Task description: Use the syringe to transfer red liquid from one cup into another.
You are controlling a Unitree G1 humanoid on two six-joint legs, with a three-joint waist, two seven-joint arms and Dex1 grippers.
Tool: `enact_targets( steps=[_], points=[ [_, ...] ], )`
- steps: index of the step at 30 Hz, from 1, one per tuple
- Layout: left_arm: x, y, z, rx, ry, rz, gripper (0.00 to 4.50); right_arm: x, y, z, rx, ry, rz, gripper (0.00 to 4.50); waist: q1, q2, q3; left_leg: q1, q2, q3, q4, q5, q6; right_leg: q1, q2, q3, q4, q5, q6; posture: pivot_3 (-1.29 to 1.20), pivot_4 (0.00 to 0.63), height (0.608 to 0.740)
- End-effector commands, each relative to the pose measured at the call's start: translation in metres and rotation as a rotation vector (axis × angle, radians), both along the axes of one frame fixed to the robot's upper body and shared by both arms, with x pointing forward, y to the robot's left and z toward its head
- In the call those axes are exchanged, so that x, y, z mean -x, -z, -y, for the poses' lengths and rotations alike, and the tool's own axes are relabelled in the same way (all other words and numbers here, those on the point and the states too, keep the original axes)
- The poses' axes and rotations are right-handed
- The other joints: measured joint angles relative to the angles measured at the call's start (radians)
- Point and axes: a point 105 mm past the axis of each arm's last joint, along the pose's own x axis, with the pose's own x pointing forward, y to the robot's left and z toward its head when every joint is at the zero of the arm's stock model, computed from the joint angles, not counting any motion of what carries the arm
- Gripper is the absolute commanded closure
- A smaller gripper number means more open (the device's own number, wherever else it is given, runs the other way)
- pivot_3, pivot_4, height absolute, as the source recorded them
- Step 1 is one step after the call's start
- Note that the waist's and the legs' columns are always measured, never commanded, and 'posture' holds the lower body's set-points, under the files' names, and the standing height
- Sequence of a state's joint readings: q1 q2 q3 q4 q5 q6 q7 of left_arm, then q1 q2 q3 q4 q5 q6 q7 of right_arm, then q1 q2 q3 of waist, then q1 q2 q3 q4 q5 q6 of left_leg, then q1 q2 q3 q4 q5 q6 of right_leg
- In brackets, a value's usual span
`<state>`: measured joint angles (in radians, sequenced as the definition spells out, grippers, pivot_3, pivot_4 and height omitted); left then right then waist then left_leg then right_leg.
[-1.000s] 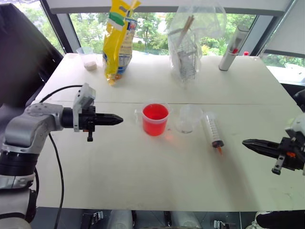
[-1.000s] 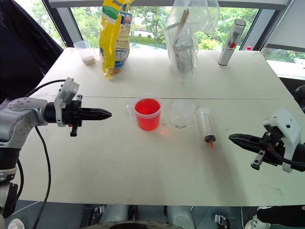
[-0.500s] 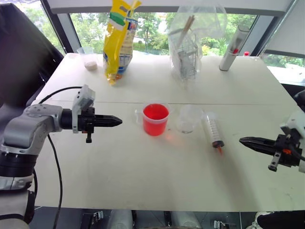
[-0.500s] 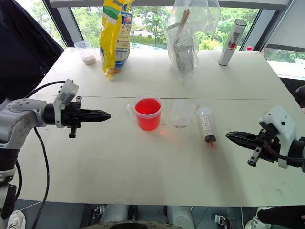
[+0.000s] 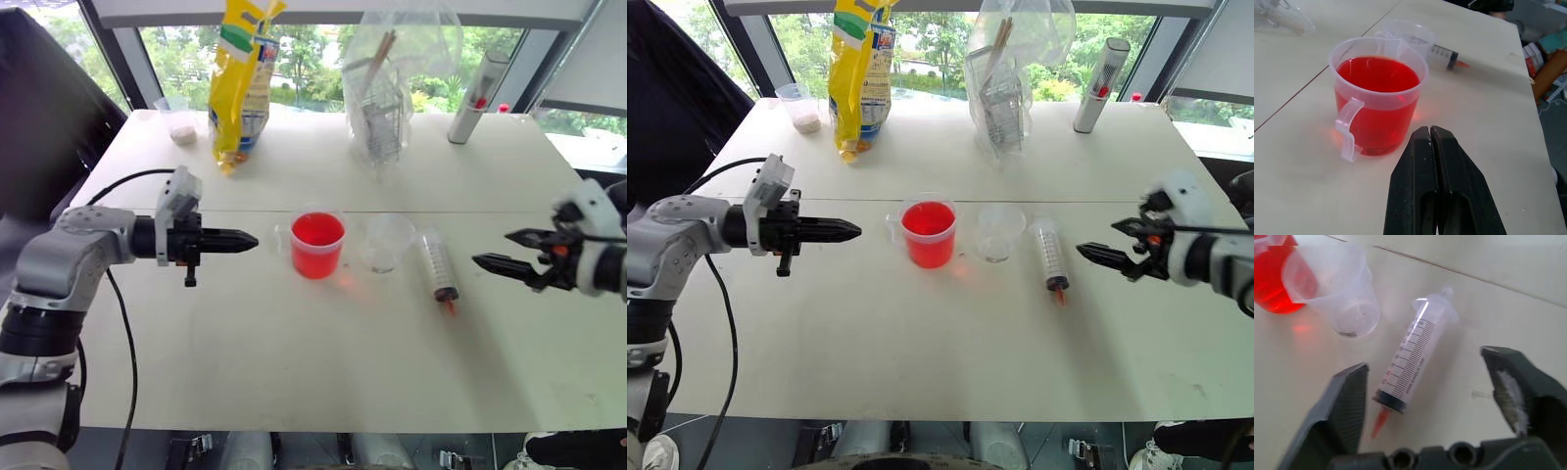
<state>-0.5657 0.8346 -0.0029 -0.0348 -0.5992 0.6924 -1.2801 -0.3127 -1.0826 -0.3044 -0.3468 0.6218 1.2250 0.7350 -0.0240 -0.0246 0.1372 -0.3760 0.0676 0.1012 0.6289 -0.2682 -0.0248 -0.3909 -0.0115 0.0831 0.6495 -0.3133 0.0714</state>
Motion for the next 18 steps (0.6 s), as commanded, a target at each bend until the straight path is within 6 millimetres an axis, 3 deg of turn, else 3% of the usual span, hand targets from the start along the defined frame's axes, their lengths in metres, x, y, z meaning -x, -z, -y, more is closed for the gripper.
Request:
enact_targets(
  steps=[1,10,18],
  points=[
    [-0.003,-0.008,0.002,-0.002,0.007,0.048,4.50,-0.016,0.006,0.003,0.047,0.112,-0.119,0.07,-0.001,0.001,0.000,0.000,0.000,0.000,-0.001,0.000,0.000,0.000,0.000,0.000,0.000,0.000,0.000,0.00,0.150,0.739],
    [0.000,-0.007,0.001,0.008,-0.015,0.055,4.50,-0.063,0.011,-0.013,-0.057,0.300,-0.370,0.07,0.002,0.002,-0.001,-0.011,0.000,0.001,0.001,0.000,0.000,-0.011,0.000,-0.001,0.001,0.001,0.001,0.00,0.150,0.739],
    [0.006,-0.006,-0.004,0.012,-0.061,0.061,4.50,-0.068,0.048,-0.021,-0.011,0.352,-0.540,0.07,0.004,0.002,-0.001,-0.015,-0.001,0.001,0.001,0.000,0.000,-0.014,0.001,-0.002,0.001,0.002,0.003,0.00,0.150,0.739]
  ],
)
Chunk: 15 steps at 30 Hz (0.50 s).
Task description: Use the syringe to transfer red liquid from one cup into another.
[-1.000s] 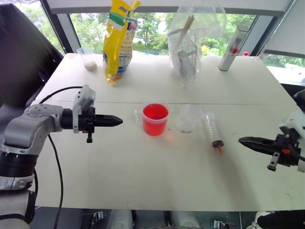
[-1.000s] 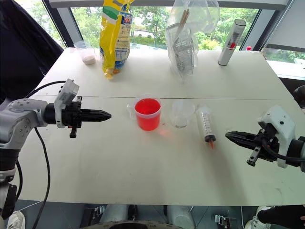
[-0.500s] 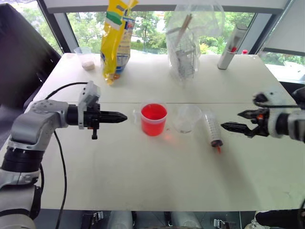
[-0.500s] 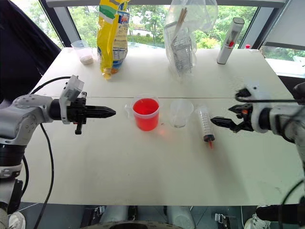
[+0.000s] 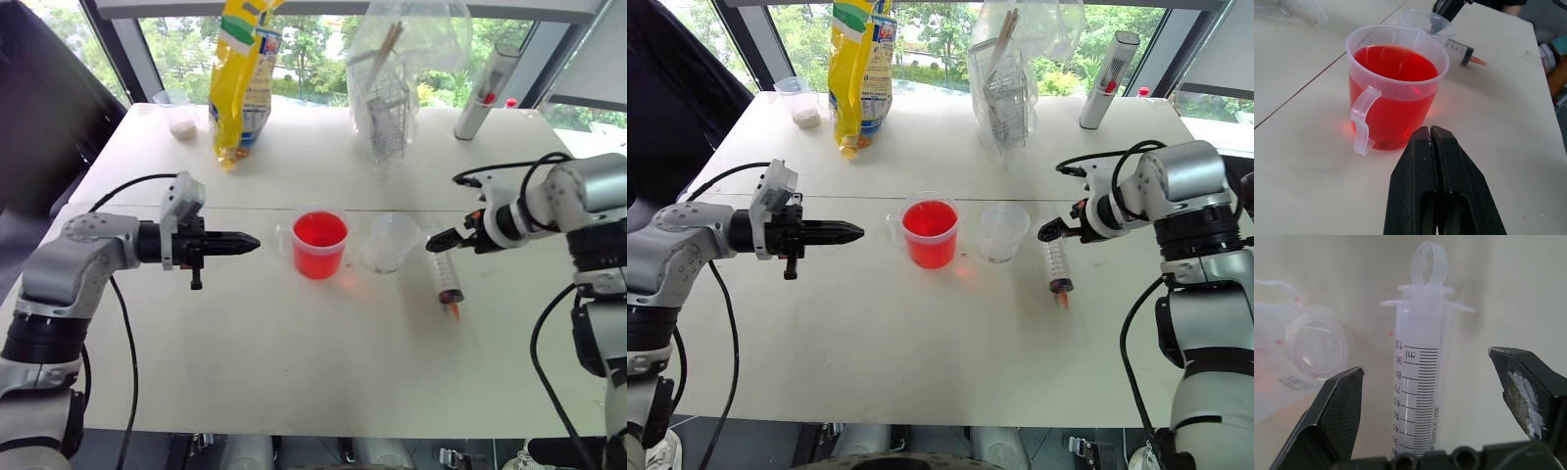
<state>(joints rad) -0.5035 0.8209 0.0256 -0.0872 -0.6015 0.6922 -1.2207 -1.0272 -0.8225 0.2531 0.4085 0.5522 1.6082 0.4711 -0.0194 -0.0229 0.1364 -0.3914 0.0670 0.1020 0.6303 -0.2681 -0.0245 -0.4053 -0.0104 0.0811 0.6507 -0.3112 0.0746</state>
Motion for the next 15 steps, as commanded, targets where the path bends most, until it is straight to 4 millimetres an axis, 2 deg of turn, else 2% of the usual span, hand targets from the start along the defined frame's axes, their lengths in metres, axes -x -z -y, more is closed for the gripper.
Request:
enact_targets(
  steps=[1,6,12,15],
  points=[
    [0.004,-0.013,-0.004,0.004,-0.018,0.053,4.50,0.000,0.009,0.001,0.013,0.026,-0.044,0.07,-0.001,0.000,0.000,0.000,0.000,0.000,0.000,0.000,0.000,0.000,0.000,0.000,0.000,0.000,0.000,0.00,0.150,0.739],
    [0.004,-0.013,-0.004,0.005,-0.036,0.059,4.50,0.004,0.029,-0.002,0.033,0.032,-0.102,0.07,-0.002,0.000,0.000,0.000,0.000,0.000,0.001,0.000,0.000,0.000,0.000,0.000,0.002,0.000,0.000,0.00,0.150,0.739],
    [0.005,-0.013,-0.003,0.006,-0.042,0.062,4.50,0.007,0.042,-0.003,0.059,0.039,-0.139,0.07,-0.004,-0.003,-0.002,0.002,0.000,-0.001,0.002,0.000,0.000,0.002,0.001,-0.001,0.002,0.001,0.000,0.00,0.150,0.739],
    [0.006,-0.013,-0.002,0.006,-0.045,0.064,4.50,0.008,0.047,-0.002,0.070,0.046,-0.150,0.98,-0.003,-0.006,-0.004,0.002,0.000,-0.001,0.003,0.000,0.000,0.003,0.001,-0.001,0.002,0.001,-0.001,0.00,0.150,0.739]
  ],
)
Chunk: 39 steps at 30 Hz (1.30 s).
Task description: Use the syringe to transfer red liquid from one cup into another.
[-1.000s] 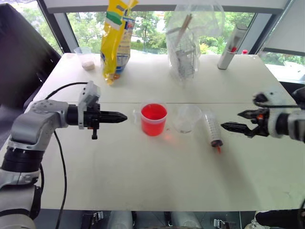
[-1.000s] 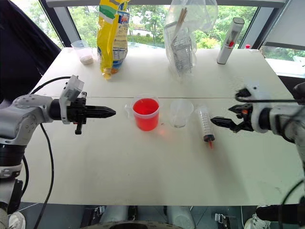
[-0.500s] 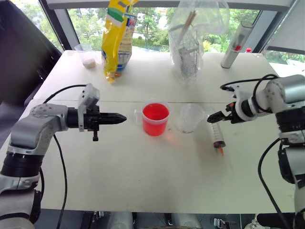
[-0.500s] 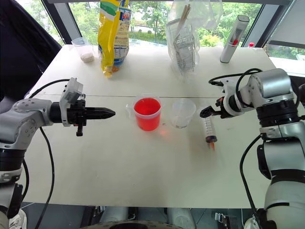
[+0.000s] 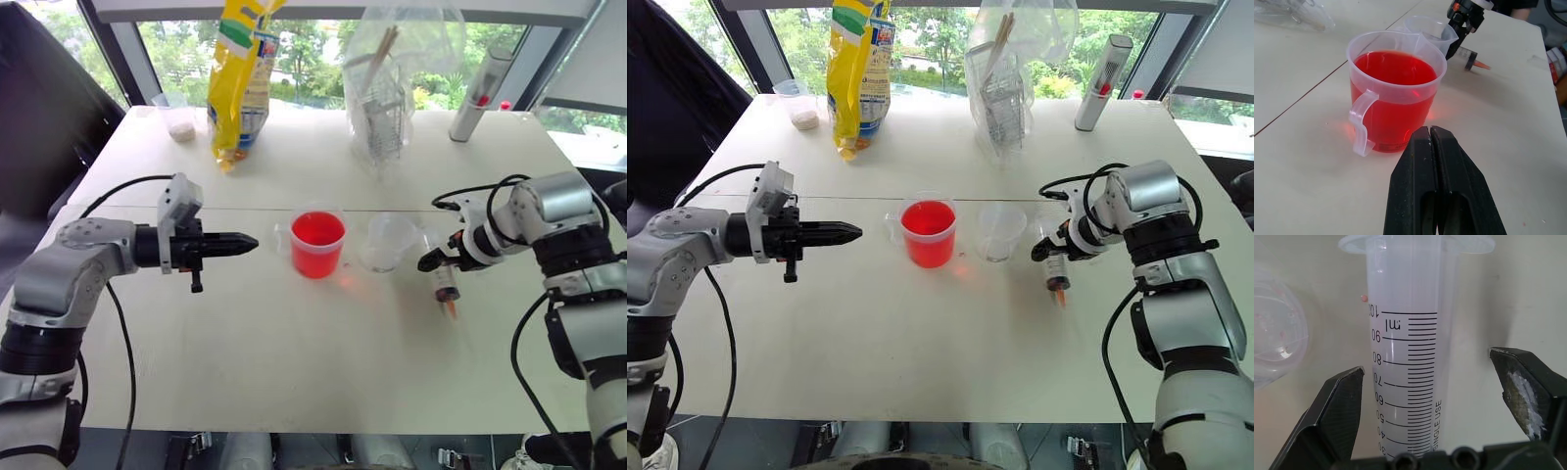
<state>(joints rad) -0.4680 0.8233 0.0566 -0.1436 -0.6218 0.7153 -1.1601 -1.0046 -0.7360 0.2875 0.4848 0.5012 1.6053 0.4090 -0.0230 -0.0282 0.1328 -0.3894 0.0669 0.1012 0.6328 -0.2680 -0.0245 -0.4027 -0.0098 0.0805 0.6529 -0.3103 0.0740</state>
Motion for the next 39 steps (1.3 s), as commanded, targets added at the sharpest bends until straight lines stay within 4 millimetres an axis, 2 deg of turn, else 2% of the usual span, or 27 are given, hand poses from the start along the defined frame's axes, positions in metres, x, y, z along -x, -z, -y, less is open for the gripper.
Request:
enact_targets(
  steps=[1,3,4,5,9,11,13,15,17,20,22,25,27,28,29,34,36,39],
  points=[
    [0.003,-0.011,-0.001,0.002,-0.002,0.048,4.50,0.007,0.016,0.003,0.016,0.021,-0.057,1.39,0.000,-0.001,-0.001,0.000,0.000,0.000,0.000,0.000,0.000,0.000,0.000,0.000,0.000,0.000,0.000,0.00,0.150,0.739],
    [0.003,-0.011,0.000,0.003,-0.004,0.049,4.50,0.008,0.020,0.004,0.029,0.017,-0.067,2.44,0.000,-0.003,-0.002,0.000,0.000,0.000,0.000,0.000,0.000,0.000,0.000,0.000,0.000,0.000,0.000,0.00,0.150,0.739],
    [0.002,-0.011,0.000,0.004,-0.005,0.049,4.50,0.008,0.021,0.003,0.033,0.015,-0.069,2.82,0.000,-0.004,-0.003,0.000,0.000,0.000,0.000,0.000,0.000,0.000,0.000,0.000,0.000,0.000,0.000,0.00,0.150,0.739],
    [0.002,-0.011,0.000,0.005,-0.006,0.049,4.50,0.009,0.023,0.003,0.041,0.008,-0.070,3.03,-0.001,-0.004,-0.003,0.000,0.000,0.000,0.000,0.000,0.000,0.000,0.000,0.000,0.000,0.000,0.000,0.00,0.150,0.739],
    [-0.001,-0.011,0.001,0.009,-0.006,0.050,4.50,0.014,0.027,0.004,0.073,-0.028,-0.071,3.04,0.001,-0.007,-0.007,0.000,0.000,-0.001,0.000,0.000,0.000,0.000,0.000,-0.001,0.000,0.000,0.000,0.00,0.150,0.739],
    [-0.002,-0.012,0.002,0.010,-0.005,0.051,4.50,0.016,0.023,0.010,0.076,-0.027,-0.047,3.04,0.003,-0.008,-0.008,0.000,0.000,-0.001,-0.001,0.000,0.000,0.001,0.000,-0.001,0.000,0.000,0.000,0.00,0.150,0.739],
    [-0.005,-0.014,0.001,0.011,-0.006,0.054,4.50,0.017,0.008,0.022,0.083,-0.011,0.021,3.04,0.011,-0.007,-0.008,0.000,0.000,-0.002,0.000,0.000,0.000,0.001,0.000,-0.002,0.000,0.000,0.000,0.00,0.150,0.739],
    [-0.007,-0.016,0.000,0.013,-0.008,0.059,4.50,0.016,-0.014,0.037,0.149,-0.028,0.161,3.04,0.018,-0.005,-0.008,-0.001,0.000,-0.004,-0.001,0.000,0.000,0.001,-0.001,-0.003,-0.001,0.000,0.000,0.00,0.150,0.739],
    [-0.009,-0.018,-0.001,0.014,-0.012,0.063,4.50,0.014,-0.043,0.049,0.236,-0.078,0.330,3.04,0.023,-0.003,-0.007,-0.003,-0.001,-0.005,-0.001,0.000,0.000,0.001,-0.002,-0.003,-0.003,0.000,0.000,0.00,0.150,0.739],
    [-0.012,-0.021,-0.003,0.017,-0.012,0.067,4.50,0.012,-0.088,0.055,0.262,-0.079,0.545,3.04,0.009,0.004,-0.003,-0.005,-0.001,-0.002,-0.001,0.000,0.000,-0.001,-0.003,-0.002,-0.003,0.000,0.000,0.00,0.150,0.739],
    [-0.015,-0.024,-0.003,0.014,-0.008,0.076,4.50,0.006,-0.129,0.051,0.266,-0.081,0.763,3.04,-0.003,0.004,-0.003,-0.003,-0.001,-0.001,-0.001,0.000,0.000,-0.001,-0.001,-0.001,-0.003,0.000,0.001,0.00,0.150,0.739],
    [-0.020,-0.031,-0.001,0.016,0.010,0.093,4.50,0.007,-0.181,0.027,0.252,-0.160,1.055,3.04,-0.020,0.005,-0.003,-0.001,0.000,-0.003,-0.002,0.000,0.000,-0.001,0.001,-0.001,0.000,0.001,0.001,0.00,0.150,0.739],
    [-0.027,-0.040,0.004,0.021,0.034,0.121,4.50,0.013,-0.215,-0.020,0.109,-0.308,1.282,3.04,-0.024,0.006,-0.002,0.000,0.000,-0.009,-0.001,0.000,0.000,-0.001,0.006,0.000,0.001,0.001,0.001,0.00,0.150,0.739],
    [-0.030,-0.045,0.006,0.025,0.046,0.131,4.50,0.019,-0.227,-0.044,-0.006,-0.378,1.360,3.04,-0.029,0.006,-0.002,0.000,0.000,-0.010,-0.001,0.000,0.000,-0.001,0.008,0.001,0.001,0.001,0.000,0.00,0.150,0.739],
    [-0.032,-0.049,0.007,0.028,0.054,0.137,4.50,0.024,-0.234,-0.058,-0.083,-0.418,1.399,3.04,-0.030,0.007,-0.001,0.000,0.000,-0.014,0.000,0.000,0.000,-0.001,0.012,0.002,0.002,0.003,-0.002,0.00,0.150,0.739],
    [-0.043,-0.070,0.015,0.061,0.092,0.169,4.50,0.034,-0.246,-0.115,-0.388,-0.552,1.532,3.04,-0.021,0.007,-0.001,-0.001,0.000,-0.023,0.000,0.000,0.000,-0.002,0.018,0.001,0.004,0.005,-0.006,0.00,0.150,0.739],
    [-0.043,-0.079,0.020,0.070,0.122,0.181,4.50,0.033,-0.239,-0.134,-0.516,-0.579,1.551,3.04,-0.021,0.007,-0.001,-0.002,0.000,-0.023,0.000,0.000,0.000,-0.004,0.017,0.001,0.004,0.005,-0.006,0.00,0.150,0.739],
    [-0.043,-0.087,0.022,0.074,0.148,0.190,4.50,0.030,-0.228,-0.148,-0.623,-0.583,1.554,3.04,-0.020,0.007,-0.001,-0.003,-0.001,-0.022,0.000,0.000,0.000,-0.004,0.016,0.002,0.004,0.005,-0.006,0.00,0.150,0.739]
  ],
)
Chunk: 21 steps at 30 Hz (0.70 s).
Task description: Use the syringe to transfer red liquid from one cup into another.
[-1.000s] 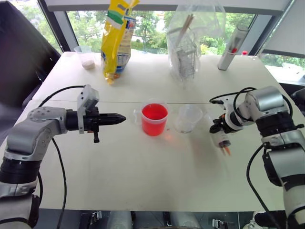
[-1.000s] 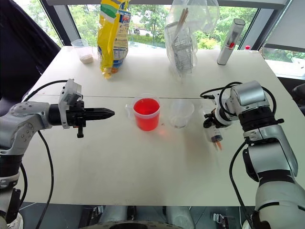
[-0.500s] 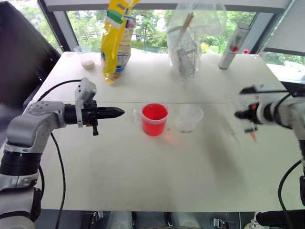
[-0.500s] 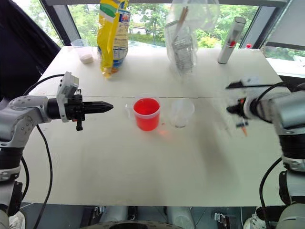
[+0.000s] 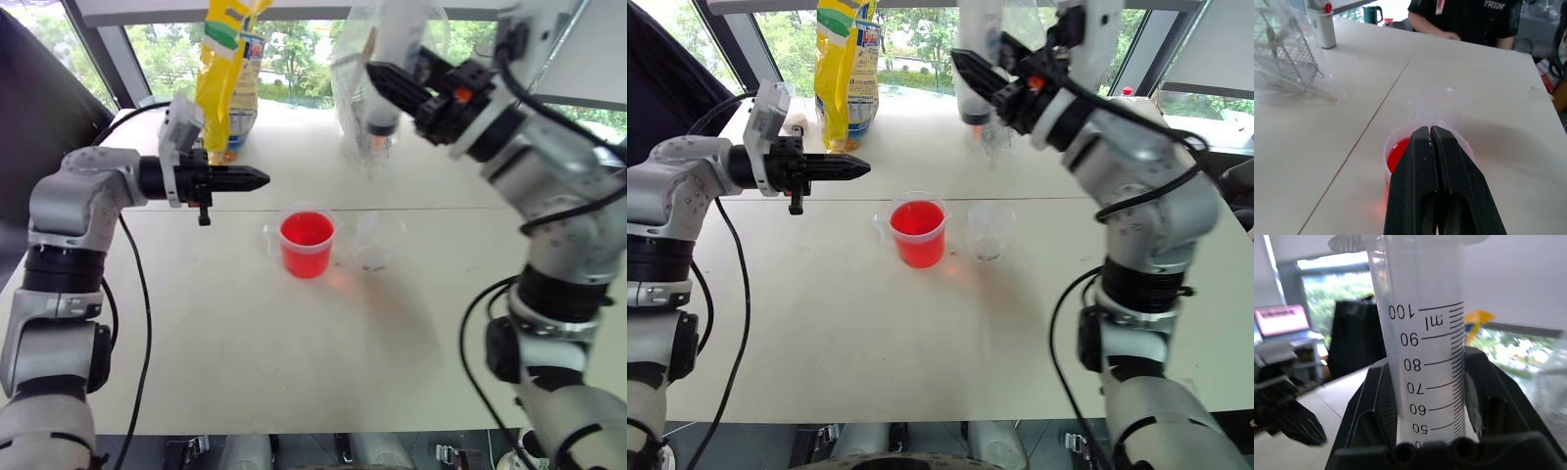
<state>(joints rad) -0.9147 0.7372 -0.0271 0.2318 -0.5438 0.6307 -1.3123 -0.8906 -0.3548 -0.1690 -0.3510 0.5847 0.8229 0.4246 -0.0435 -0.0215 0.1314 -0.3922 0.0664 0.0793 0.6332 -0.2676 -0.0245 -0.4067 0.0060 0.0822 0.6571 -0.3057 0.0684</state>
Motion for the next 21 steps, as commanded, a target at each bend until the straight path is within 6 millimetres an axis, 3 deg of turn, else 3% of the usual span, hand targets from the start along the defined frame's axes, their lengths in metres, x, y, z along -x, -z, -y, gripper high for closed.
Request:
enact_targets(
  steps=[1,8,14,21],
  points=[
    [0.003,-0.017,0.002,-0.009,0.036,0.052,4.50,0.003,0.004,-0.009,-0.070,-0.061,0.054,3.04,0.001,0.000,0.000,0.000,0.000,0.000,0.000,0.000,0.000,0.000,0.000,0.000,0.000,0.000,0.000,0.00,0.150,0.739],
    [0.011,-0.029,0.000,-0.030,0.080,0.063,4.50,-0.008,0.077,-0.038,-0.014,-0.115,-0.047,3.04,-0.003,0.000,0.000,0.000,0.000,0.000,0.002,0.001,-0.001,0.000,0.000,0.000,0.002,0.000,0.000,0.00,0.150,0.739],
    [0.017,-0.032,0.004,-0.041,0.123,0.075,4.50,-0.018,0.111,-0.042,0.021,-0.083,-0.073,3.04,-0.003,0.000,0.000,0.002,0.000,-0.001,0.002,0.003,-0.003,-0.001,0.001,0.000,0.007,0.000,0.000,0.00,0.150,0.739],
    [0.013,-0.041,0.018,-0.012,0.160,0.103,4.50,-0.017,0.133,-0.053,0.052,-0.099,-0.075,3.04,-0.001,0.000,0.000,0.001,0.000,-0.001,0.003,0.003,-0.003,-0.001,0.001,0.000,0.007,0.000,0.000,0.00,0.150,0.739]
  ],
)
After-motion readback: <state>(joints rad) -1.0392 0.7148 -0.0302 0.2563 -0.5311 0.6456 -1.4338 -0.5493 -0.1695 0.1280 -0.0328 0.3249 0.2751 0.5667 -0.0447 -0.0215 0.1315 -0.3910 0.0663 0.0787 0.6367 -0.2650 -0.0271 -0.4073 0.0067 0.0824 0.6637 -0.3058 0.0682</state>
